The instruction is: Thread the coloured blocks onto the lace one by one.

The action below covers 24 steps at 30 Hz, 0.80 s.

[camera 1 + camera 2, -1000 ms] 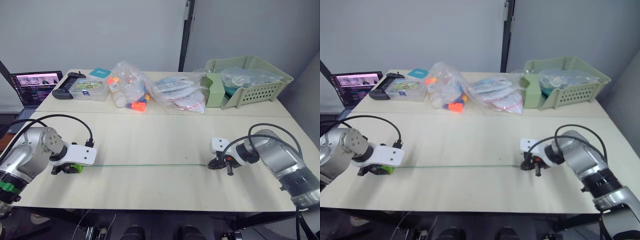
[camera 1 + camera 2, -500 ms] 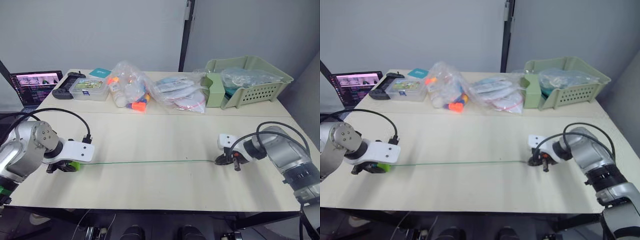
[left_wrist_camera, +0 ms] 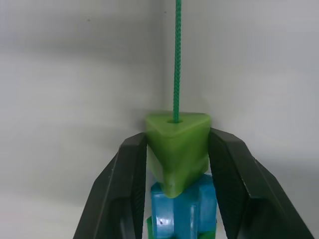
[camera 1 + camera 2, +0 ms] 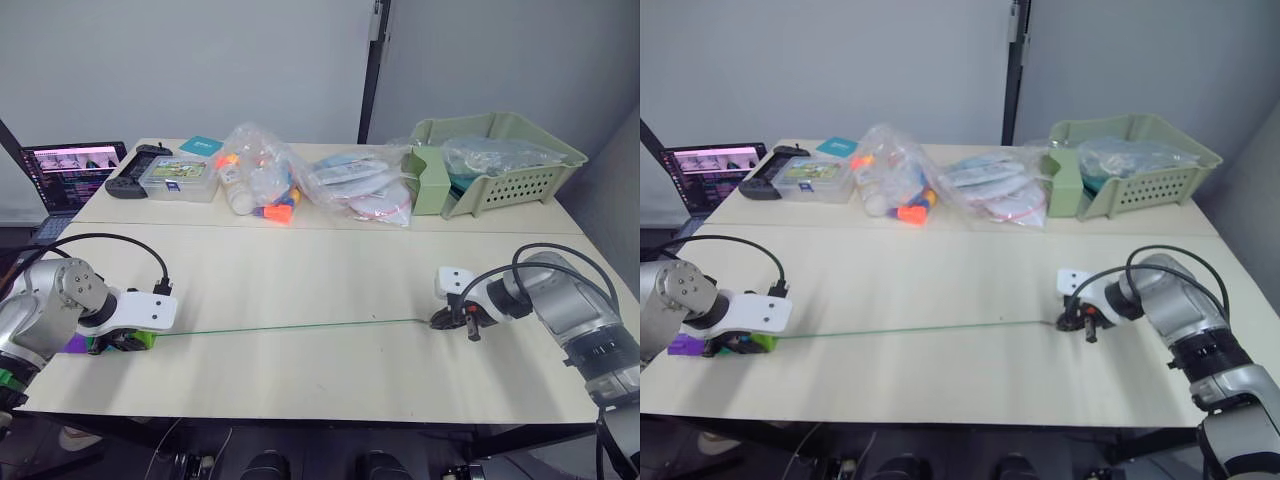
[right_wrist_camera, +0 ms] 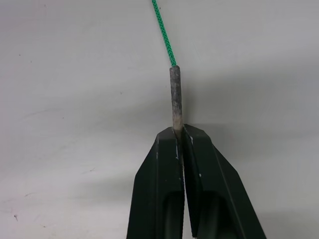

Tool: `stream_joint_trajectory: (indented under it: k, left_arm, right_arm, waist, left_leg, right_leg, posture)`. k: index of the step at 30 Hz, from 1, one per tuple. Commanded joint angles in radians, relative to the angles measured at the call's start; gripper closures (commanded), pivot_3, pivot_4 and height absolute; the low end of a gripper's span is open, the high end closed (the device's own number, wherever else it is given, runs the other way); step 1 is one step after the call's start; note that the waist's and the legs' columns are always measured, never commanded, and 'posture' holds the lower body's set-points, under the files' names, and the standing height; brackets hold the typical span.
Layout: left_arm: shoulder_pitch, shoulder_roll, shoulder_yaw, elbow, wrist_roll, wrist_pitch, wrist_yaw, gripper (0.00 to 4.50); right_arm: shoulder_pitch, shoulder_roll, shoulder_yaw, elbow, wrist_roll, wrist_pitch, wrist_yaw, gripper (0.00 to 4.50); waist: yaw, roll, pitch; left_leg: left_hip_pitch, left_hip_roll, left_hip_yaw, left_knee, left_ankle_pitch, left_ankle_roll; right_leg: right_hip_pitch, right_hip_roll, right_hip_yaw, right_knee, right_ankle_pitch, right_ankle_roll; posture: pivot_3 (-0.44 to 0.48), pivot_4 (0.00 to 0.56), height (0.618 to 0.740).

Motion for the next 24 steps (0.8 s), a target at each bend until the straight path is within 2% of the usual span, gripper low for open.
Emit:
stream_joint_trajectory:
  k: [1, 8, 11, 13, 19, 21, 24]
  left_arm:
    - [-0.017, -0.025, 0.018, 0.035, -0.014, -0.087, 0.039, 3.18]
    - [-0.02, -0.055, 0.036, 0.031, -0.018, -0.113, 0.071, 3.18]
    - [0.007, -0.044, 0.054, -0.005, -0.041, -0.076, 0.04, 3.18]
    - [0.03, -0.029, 0.066, -0.022, -0.046, -0.063, 0.029, 2.12]
    - [0.079, 0.035, 0.116, -0.109, -0.069, -0.005, 0.0, 0.2]
    - [0.085, 0.048, 0.13, -0.126, -0.075, 0.008, -0.002, 0.03]
    - [0.093, 0.062, 0.164, -0.152, -0.097, 0.027, 0.005, 0.0]
  right_arm:
    - [0.028, 0.001, -0.026, -0.042, 0.003, 0.033, -0.009, 4.5]
    - [0.07, -0.003, -0.043, -0.101, 0.006, 0.088, -0.013, 4.5]
    - [0.083, -0.001, -0.052, -0.121, 0.013, 0.102, -0.015, 4.5]
    - [0.086, 0.002, -0.054, -0.128, 0.013, 0.101, -0.016, 4.5]
    - [0.058, 0.014, -0.045, -0.141, -0.002, 0.102, -0.018, 4.5]
    - [0.049, 0.019, -0.049, -0.141, 0.005, 0.119, -0.015, 4.5]
    - [0.025, 0.018, -0.052, -0.144, 0.012, 0.129, -0.003, 3.53]
  waist:
    - [0.003, 0.0, 0.0]
    - [0.006, 0.001, 0.0]
    - [0.007, 0.001, 0.0]
    - [0.004, 0.0, -0.001]
    - [-0.007, 0.0, 0.0]
    - [-0.007, 0.0, 0.0]
    - [-0.007, 0.0, 0.0]
  left_leg:
    - [0.0, 0.0, 0.0, 0.0, 0.0, 0.0]
    - [0.0, 0.0, 0.0, 0.001, 0.0, 0.0]
    - [0.0, 0.0, 0.0, 0.001, 0.0, 0.0]
    - [0.0, 0.0, 0.0, 0.001, 0.0, 0.0]
    - [0.0, 0.0, 0.0, 0.0, 0.0, 0.0]
    - [0.0, 0.001, 0.0, 0.0, 0.0, 0.0]
    - [0.0, 0.001, 0.0, 0.0, 0.0, 0.0]
  right_leg:
    - [0.0, 0.0, 0.0, 0.0, 0.0, 0.0]
    - [0.001, 0.0, 0.0, 0.0, 0.0, 0.0]
    - [0.001, 0.0, 0.0, 0.0, 0.0, 0.0]
    - [0.001, 0.0, 0.0, 0.0, 0.0, 0.0]
    - [-0.001, 0.001, 0.0, 0.0, 0.0, 0.0]
    - [-0.001, 0.001, 0.0, 0.0, 0.0, 0.0]
    - [-0.001, 0.001, 0.0, 0.0, 0.0, 0.0]
  posture:
    - [0.0, 0.15, 0.74]
    - [0.0, 0.15, 0.74]
    - [0.0, 0.15, 0.74]
    - [0.0, 0.15, 0.74]
    - [0.0, 0.15, 0.74]
    - [0.0, 0.15, 0.74]
    - [0.0, 0.15, 0.74]
